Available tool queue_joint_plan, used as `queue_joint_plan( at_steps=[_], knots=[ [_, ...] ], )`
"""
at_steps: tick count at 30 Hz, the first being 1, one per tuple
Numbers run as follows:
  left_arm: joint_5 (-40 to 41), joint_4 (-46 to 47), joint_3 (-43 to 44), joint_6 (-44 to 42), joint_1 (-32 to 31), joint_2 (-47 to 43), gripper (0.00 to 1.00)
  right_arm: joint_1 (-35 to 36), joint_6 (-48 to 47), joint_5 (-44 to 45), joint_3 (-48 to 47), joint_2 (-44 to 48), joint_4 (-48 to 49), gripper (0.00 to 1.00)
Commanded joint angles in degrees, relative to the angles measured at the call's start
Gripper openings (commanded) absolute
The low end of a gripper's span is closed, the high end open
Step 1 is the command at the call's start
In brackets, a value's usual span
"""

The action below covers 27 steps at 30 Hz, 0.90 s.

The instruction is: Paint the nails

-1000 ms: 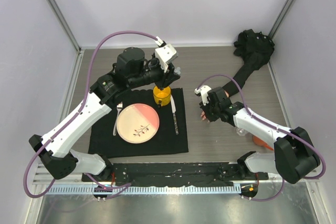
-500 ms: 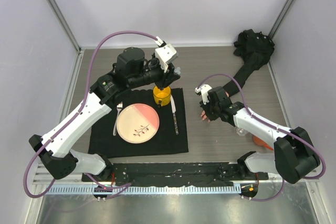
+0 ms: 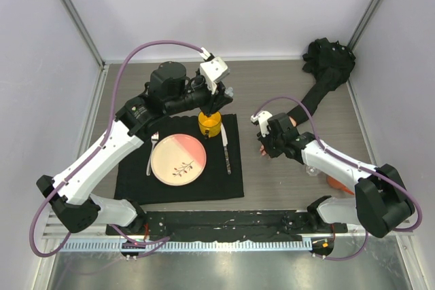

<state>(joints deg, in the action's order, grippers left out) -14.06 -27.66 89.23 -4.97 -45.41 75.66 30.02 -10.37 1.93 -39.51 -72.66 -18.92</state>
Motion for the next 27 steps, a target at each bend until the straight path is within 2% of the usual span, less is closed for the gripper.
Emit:
queue_joint_plan(
  at_steps=[1,9,27],
  knots=[
    [0.0,2.17,-0.11,-0.56,-0.12,-2.36,0.0,1.62,0.18,-1.23,-0.04,2.09,-0.42,0.01],
    [0.0,2.08,-0.37,-0.74,-0.21,-2.62,0.0,1.88,0.09,-3.25,-0.92,1.3,-1.3,0.01],
    [0.27,1.91,-0.46,-1.0,-0.21,-2.88,0.0,0.39,1.93,1.93,0.57,2.26,1.51,0.01]
  ],
)
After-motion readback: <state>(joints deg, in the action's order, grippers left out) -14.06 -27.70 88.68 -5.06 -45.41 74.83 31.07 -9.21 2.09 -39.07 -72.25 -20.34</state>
